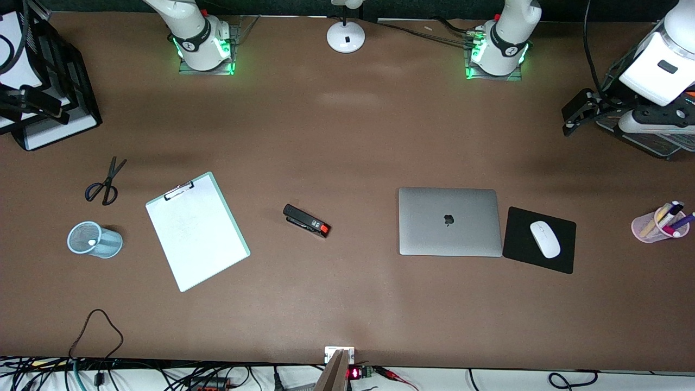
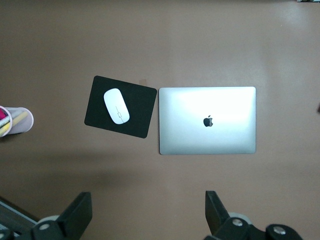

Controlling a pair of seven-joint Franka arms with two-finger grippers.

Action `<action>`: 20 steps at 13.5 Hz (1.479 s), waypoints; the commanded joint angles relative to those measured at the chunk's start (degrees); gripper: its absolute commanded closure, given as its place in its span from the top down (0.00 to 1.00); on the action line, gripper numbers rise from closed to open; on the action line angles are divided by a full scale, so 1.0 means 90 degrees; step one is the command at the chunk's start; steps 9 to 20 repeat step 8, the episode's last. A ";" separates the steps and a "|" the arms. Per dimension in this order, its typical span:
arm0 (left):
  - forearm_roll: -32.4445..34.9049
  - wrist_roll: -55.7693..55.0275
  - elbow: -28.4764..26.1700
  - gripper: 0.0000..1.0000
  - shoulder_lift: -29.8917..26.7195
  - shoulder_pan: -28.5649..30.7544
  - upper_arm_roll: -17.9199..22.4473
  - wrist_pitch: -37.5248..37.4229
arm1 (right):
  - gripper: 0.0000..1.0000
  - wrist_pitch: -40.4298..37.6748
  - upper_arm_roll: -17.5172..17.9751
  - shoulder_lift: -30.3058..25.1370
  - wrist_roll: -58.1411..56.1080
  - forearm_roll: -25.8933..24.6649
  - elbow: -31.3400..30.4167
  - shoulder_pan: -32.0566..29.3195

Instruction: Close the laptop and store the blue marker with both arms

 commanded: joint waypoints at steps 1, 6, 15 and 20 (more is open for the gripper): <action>-0.0103 0.0157 0.0044 1.00 0.0007 0.0048 0.0018 0.0066 | 1.00 0.0055 0.0063 -0.0099 0.0116 -0.0038 -0.0108 0.0005; -0.0103 0.0147 0.0044 1.00 0.0006 0.0048 0.0018 0.0066 | 1.00 0.0153 0.0073 -0.0040 0.0106 -0.0097 -0.0108 -0.0014; -0.0103 0.0157 0.0035 1.00 0.0006 0.0048 0.0018 0.0056 | 1.00 0.0153 0.0073 -0.0040 0.0096 -0.0116 -0.0040 -0.0005; -0.0103 0.0157 0.0035 1.00 0.0006 0.0048 0.0018 0.0056 | 1.00 0.0153 0.0073 -0.0040 0.0096 -0.0116 -0.0040 -0.0005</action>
